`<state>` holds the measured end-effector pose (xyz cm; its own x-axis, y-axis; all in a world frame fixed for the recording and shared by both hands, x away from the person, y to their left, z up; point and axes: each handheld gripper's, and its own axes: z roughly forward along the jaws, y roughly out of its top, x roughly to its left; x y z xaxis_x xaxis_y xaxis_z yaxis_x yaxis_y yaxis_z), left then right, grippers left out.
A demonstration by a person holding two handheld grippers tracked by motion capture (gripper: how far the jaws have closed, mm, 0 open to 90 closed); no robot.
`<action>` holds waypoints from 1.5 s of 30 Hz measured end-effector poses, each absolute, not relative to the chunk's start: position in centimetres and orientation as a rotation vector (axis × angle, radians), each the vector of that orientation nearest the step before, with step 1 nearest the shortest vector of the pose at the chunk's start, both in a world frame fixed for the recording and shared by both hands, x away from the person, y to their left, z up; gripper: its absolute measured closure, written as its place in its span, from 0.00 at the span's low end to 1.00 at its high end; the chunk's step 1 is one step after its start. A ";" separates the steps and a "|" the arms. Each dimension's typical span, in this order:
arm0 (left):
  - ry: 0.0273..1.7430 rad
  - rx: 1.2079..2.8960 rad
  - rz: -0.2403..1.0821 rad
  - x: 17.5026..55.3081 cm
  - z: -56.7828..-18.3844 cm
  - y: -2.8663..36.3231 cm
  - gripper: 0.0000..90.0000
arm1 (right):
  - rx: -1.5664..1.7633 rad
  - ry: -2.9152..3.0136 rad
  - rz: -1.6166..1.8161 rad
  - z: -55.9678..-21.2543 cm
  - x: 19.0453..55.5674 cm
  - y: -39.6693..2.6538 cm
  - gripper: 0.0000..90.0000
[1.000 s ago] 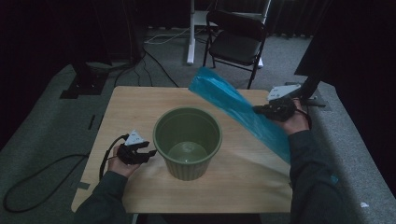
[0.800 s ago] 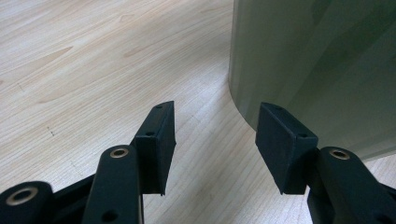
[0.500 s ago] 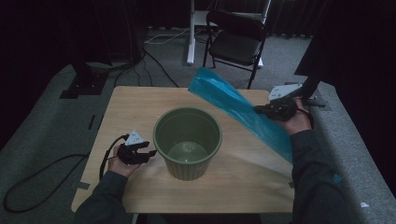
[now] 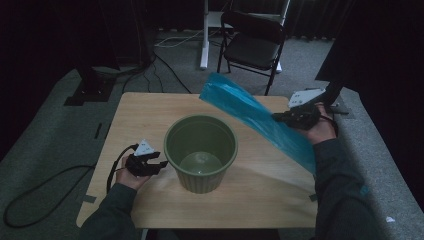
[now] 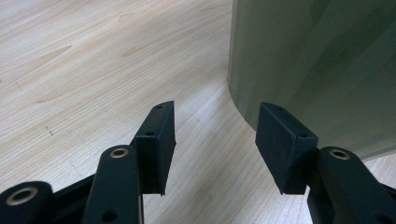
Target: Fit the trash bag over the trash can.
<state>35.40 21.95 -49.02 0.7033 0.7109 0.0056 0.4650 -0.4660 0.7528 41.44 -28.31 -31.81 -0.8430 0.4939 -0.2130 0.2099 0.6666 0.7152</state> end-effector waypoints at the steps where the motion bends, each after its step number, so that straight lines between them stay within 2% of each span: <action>1: 0.893 2.147 0.413 35.4 -49.0 22.0 0.53 | 0.545 2.494 1.000 -31.7 41.4 -28.3 1.00; 45: 0.893 2.144 0.414 35.3 -49.0 22.0 0.52 | 0.329 2.543 1.031 -29.0 38.3 -27.2 1.00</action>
